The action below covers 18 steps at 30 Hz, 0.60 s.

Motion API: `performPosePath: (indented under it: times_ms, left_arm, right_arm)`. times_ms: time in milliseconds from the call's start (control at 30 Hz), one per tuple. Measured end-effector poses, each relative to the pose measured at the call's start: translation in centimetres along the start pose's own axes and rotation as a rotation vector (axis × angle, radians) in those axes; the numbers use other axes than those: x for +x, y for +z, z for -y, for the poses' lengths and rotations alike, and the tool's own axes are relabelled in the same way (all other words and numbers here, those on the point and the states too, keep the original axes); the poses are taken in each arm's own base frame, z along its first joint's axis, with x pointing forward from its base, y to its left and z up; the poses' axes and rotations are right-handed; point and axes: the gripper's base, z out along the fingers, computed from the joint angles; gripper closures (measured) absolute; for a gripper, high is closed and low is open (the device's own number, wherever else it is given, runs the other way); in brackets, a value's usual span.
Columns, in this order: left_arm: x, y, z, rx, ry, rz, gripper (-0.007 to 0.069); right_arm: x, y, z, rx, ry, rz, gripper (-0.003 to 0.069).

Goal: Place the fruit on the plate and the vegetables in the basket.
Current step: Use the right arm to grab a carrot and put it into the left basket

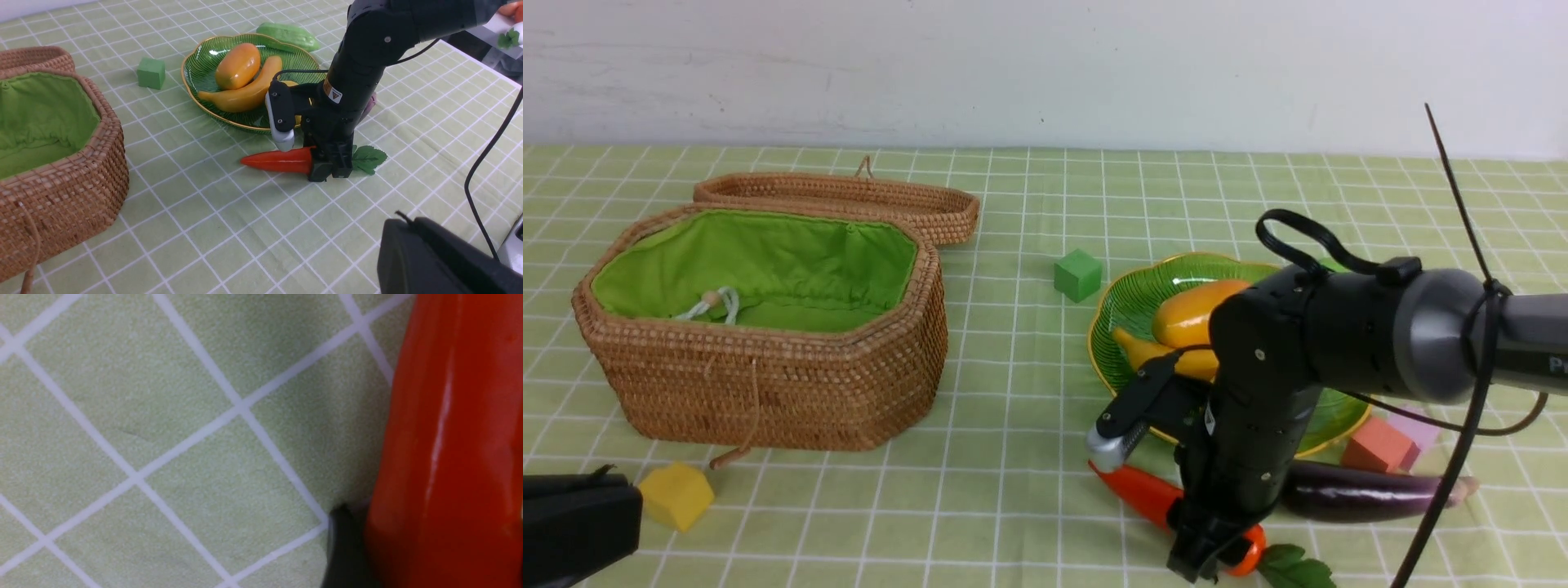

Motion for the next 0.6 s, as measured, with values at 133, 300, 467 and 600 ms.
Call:
performPosePath:
  times_ms: [133,300,467,600]
  left_arm:
    - [0.0,0.0,0.0,0.000,0.000,0.000,0.0638]
    - [0.0,0.0,0.0,0.000,0.000,0.000,0.0638]
    - [0.0,0.0,0.0,0.000,0.000,0.001,0.0638]
    - [0.0,0.0,0.0,0.000,0.000,0.001,0.0638]
  right_arm:
    - [0.2,-0.1,-0.2,-0.017,0.005,-0.024,0.0269]
    - [0.5,-2.2,-0.6,-0.030,0.016,0.000,0.0269]
    - [0.8,-4.2,-0.9,-0.034,0.028,0.036,0.0269]
    - [0.8,-6.5,-1.2,-0.050,0.050,0.069,0.0269]
